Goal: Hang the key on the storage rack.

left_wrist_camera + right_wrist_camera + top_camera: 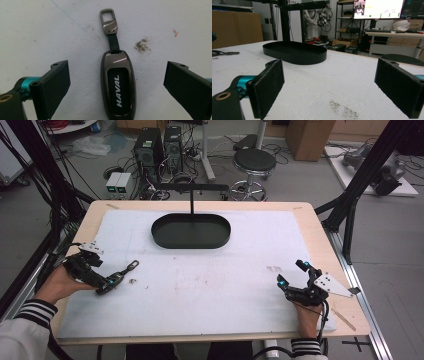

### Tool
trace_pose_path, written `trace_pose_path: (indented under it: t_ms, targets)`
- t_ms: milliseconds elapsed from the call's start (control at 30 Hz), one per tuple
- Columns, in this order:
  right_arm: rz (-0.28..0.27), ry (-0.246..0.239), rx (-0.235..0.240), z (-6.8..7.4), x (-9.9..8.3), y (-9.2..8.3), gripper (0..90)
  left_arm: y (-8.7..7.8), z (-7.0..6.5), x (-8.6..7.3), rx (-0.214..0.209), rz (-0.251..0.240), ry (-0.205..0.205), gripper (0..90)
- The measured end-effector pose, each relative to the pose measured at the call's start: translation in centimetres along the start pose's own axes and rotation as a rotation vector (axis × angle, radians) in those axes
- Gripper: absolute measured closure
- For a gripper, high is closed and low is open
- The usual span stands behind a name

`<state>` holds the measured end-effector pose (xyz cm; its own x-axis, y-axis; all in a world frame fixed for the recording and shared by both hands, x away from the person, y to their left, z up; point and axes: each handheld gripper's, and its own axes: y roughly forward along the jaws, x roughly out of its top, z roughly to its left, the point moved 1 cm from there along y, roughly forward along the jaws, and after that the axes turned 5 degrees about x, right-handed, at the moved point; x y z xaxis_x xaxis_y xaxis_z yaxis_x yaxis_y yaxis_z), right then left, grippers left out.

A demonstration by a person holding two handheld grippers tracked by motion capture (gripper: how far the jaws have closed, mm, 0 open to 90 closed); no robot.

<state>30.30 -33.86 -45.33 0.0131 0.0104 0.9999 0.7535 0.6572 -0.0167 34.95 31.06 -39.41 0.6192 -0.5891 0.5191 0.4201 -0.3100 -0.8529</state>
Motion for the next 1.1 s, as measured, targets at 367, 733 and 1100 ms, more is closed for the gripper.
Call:
trace_pose_path:
  t_ms: [367,733,1100]
  targets:
    - [0.004,0.010,0.002,0.1,0.0,0.0,8.1,0.7,-0.4,0.4,0.001,0.093,0.008,10.2]
    - [0.001,0.008,0.001,0.1,0.0,0.0,8.1,1.6,-0.7,1.0,0.012,0.181,0.037,16.7]
    - [-0.001,0.003,0.000,0.0,0.0,0.0,8.1,2.4,-0.8,1.1,0.006,0.245,0.034,22.6]
